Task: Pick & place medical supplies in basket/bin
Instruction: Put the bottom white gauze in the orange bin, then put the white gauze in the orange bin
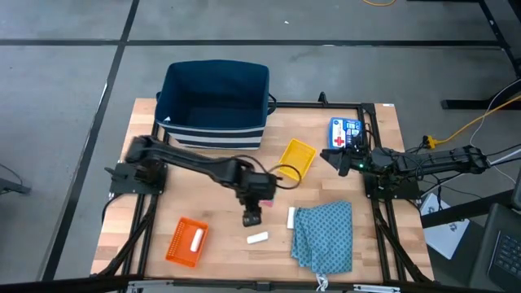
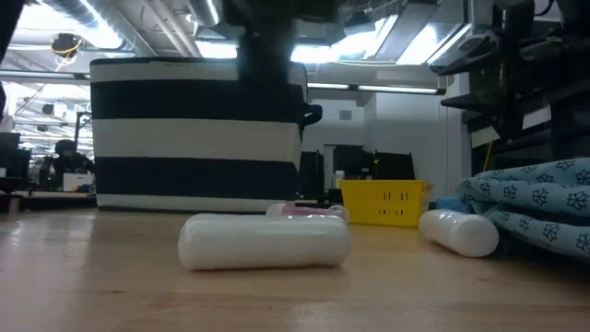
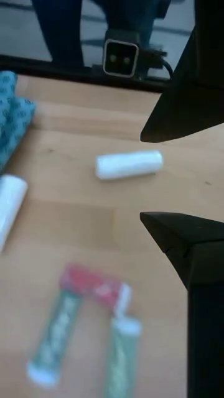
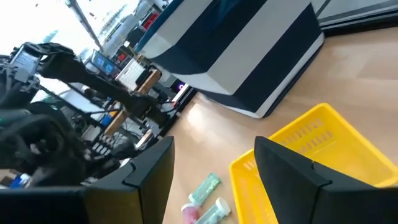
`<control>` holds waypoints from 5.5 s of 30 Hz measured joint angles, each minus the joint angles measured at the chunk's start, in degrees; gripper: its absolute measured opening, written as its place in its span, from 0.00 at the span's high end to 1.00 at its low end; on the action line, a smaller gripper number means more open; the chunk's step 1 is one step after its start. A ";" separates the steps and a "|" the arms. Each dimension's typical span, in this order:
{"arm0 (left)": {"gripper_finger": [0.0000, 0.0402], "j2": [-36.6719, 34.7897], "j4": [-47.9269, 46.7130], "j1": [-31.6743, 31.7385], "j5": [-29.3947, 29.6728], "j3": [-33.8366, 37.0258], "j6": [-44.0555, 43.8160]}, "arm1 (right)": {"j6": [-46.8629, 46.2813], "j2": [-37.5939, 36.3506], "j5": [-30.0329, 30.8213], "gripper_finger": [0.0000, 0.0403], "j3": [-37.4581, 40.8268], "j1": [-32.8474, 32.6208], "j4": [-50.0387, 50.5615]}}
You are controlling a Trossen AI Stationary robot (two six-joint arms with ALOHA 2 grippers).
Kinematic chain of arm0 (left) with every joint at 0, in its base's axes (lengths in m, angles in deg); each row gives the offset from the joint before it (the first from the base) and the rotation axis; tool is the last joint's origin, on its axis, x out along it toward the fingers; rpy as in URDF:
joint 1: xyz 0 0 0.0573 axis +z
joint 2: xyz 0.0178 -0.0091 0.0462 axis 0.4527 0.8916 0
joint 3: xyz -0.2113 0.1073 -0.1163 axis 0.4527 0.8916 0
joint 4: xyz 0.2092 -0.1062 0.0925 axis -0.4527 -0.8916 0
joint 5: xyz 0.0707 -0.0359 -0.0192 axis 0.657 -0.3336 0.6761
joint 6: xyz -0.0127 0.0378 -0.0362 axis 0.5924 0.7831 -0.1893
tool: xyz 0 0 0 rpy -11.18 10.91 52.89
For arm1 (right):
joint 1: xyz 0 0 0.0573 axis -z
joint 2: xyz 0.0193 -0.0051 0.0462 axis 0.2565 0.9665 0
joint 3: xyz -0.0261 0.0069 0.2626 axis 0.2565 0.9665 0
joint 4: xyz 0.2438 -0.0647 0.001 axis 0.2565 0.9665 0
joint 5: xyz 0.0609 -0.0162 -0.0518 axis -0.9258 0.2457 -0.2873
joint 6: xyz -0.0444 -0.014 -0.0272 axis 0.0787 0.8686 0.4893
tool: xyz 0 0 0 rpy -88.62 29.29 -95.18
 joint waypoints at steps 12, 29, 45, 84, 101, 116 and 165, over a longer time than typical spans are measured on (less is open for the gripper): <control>0.53 11.79 7.91 -4.06 -2.14 -5.64 -14.75 | 2.62 0.02 -8.68 0.44 0.00 0.00 1.42; 0.53 16.22 7.80 -10.69 5.76 -5.15 -28.59 | 2.64 0.00 -11.20 0.44 0.00 0.04 4.55; 0.73 17.91 3.62 -11.02 8.91 -2.93 -31.09 | 2.56 0.04 -9.97 0.44 0.01 0.04 4.72; 0.88 -32.08 -7.35 -32.03 39.27 33.71 -88.09 | -6.56 0.06 2.67 0.44 0.02 0.04 4.26; 0.87 -27.72 -7.17 -42.43 36.02 35.44 -97.69 | -10.52 0.79 6.87 0.44 0.02 0.04 4.30; 0.87 -17.47 -2.46 -45.38 32.72 35.39 -99.94 | -12.52 3.32 5.98 0.44 0.02 0.04 4.28; 0.60 -21.28 25.09 0.35 21.65 25.67 -45.51 | -13.55 3.96 3.77 0.44 0.01 0.04 4.28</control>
